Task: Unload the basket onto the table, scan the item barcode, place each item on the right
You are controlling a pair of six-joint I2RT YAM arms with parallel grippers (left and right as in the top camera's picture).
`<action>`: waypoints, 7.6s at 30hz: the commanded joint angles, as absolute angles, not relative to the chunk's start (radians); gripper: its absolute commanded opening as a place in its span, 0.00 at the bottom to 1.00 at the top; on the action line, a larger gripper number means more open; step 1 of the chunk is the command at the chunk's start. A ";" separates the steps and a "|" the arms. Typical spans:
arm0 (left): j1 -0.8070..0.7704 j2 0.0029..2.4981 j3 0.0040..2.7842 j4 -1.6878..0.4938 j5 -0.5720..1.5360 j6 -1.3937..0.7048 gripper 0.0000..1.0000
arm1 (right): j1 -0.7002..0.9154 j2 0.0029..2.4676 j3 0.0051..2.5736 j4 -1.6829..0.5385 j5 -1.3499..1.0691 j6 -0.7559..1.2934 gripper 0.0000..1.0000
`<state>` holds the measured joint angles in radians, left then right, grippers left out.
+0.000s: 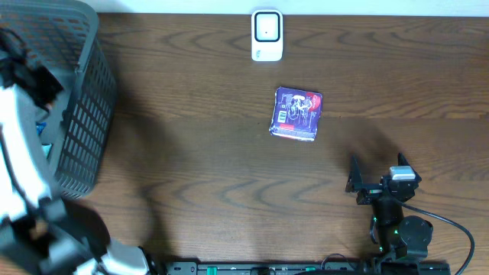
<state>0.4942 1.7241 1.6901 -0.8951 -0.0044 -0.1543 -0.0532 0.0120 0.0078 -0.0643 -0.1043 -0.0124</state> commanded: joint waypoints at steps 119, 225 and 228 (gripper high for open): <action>-0.602 2.203 1.709 -0.588 0.194 -0.672 0.08 | -0.058 0.007 0.006 -0.067 -0.110 -0.027 0.99; 0.631 2.078 1.574 -0.793 -0.435 -0.071 0.83 | -0.058 0.007 0.006 -0.067 -0.110 -0.027 0.99; 0.633 2.091 1.574 -0.773 -0.435 -0.071 0.84 | -0.058 0.007 0.006 -0.067 -0.111 -0.027 0.99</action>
<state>0.6250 2.0605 1.5768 -0.7841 -0.4252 -0.0811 -0.0532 0.0120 0.0078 -0.0639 -0.1043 -0.0124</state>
